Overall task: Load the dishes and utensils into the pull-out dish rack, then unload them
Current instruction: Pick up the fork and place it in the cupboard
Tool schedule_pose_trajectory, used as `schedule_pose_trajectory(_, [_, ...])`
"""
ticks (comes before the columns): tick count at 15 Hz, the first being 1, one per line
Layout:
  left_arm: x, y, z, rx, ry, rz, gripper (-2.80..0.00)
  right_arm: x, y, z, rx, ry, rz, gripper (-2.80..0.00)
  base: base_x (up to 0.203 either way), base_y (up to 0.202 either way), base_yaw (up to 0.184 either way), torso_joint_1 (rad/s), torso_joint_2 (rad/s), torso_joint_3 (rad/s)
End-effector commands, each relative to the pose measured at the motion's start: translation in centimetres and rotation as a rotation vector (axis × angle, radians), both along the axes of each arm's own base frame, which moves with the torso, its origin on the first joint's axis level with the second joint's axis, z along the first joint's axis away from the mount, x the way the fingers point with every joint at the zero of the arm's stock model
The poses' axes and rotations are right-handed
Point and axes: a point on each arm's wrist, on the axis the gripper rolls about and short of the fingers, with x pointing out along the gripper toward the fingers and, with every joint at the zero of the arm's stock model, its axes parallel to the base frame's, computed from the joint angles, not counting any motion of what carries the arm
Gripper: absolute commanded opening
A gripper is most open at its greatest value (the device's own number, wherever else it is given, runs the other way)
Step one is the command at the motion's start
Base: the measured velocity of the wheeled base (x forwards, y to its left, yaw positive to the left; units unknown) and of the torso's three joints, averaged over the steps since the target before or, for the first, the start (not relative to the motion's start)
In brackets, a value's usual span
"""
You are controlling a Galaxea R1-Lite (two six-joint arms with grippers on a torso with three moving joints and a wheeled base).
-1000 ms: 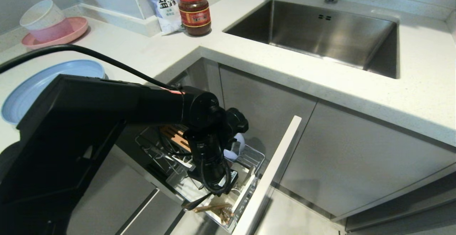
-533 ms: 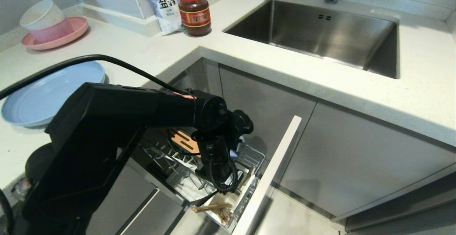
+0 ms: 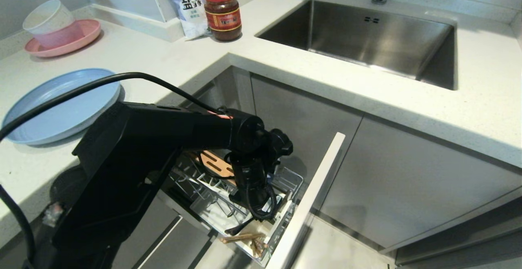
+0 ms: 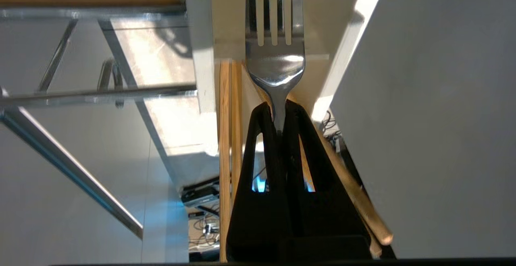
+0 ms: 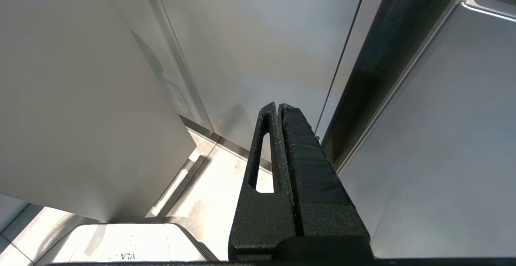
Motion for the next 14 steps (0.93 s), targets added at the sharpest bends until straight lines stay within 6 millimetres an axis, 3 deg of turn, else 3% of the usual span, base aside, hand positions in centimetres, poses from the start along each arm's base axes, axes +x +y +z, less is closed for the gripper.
schedule_pose_trajectory(1, [0.4, 0.0, -0.6, 0.004, 0.003, 0.007, -2.8, 0.0, 0.0, 0.0, 0.0, -0.003, -0.001, -2.8, 0.0, 0.0, 0.0, 0.0, 0.0, 0.0])
schedule_pose_trajectory(14, [1.7, 0.1, -1.6, -0.012, -0.033, 0.005, -2.8, 0.0, 0.0, 0.0, 0.0, -0.003, 0.001, -2.8, 0.0, 0.0, 0.0, 0.0, 0.0, 0.0])
